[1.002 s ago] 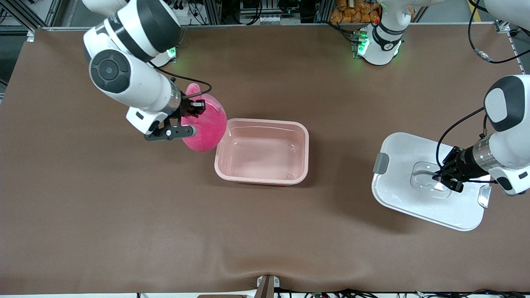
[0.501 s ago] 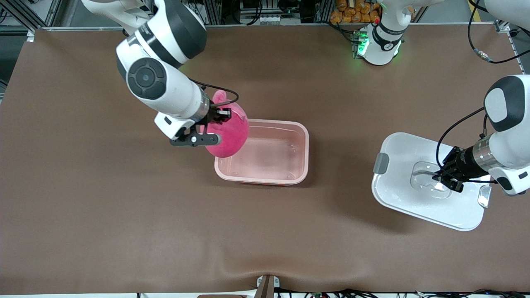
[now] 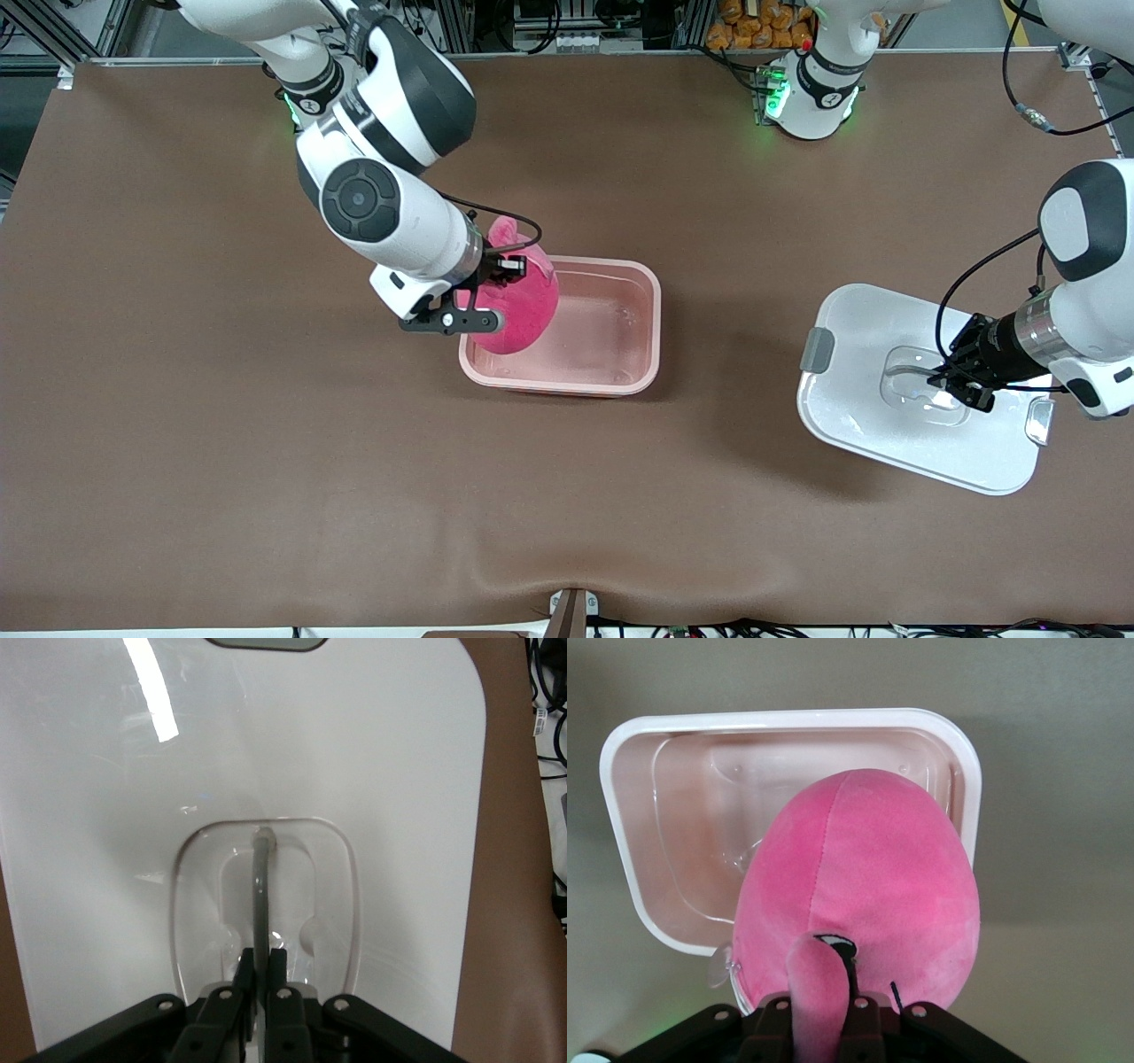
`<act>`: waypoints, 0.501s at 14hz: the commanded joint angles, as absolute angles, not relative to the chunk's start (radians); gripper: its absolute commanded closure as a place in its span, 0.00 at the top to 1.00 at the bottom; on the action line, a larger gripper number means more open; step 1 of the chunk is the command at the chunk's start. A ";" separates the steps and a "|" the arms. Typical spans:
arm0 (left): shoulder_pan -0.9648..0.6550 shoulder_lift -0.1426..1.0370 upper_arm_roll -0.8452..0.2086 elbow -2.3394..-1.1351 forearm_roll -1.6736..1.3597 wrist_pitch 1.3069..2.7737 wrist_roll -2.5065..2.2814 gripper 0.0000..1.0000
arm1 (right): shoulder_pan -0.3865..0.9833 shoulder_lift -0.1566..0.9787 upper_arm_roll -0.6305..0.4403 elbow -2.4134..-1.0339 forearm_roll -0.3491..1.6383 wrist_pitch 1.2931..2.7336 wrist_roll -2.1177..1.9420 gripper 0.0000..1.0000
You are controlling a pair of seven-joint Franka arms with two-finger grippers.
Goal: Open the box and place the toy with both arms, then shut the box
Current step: 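Carry the flamingo over the pink box with the right gripper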
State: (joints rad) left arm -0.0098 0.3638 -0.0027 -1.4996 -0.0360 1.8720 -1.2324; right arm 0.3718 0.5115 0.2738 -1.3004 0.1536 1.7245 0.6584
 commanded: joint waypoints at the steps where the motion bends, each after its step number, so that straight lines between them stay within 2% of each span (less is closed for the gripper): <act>1: -0.003 0.351 -0.005 -1.497 -0.041 1.859 -1.220 0.00 | 0.385 0.548 0.267 -1.256 0.161 1.721 0.686 0.00; 7: -0.003 0.356 -0.005 -1.497 -0.040 1.859 -1.221 0.00 | 0.402 0.594 0.264 -1.256 0.126 1.749 0.721 0.00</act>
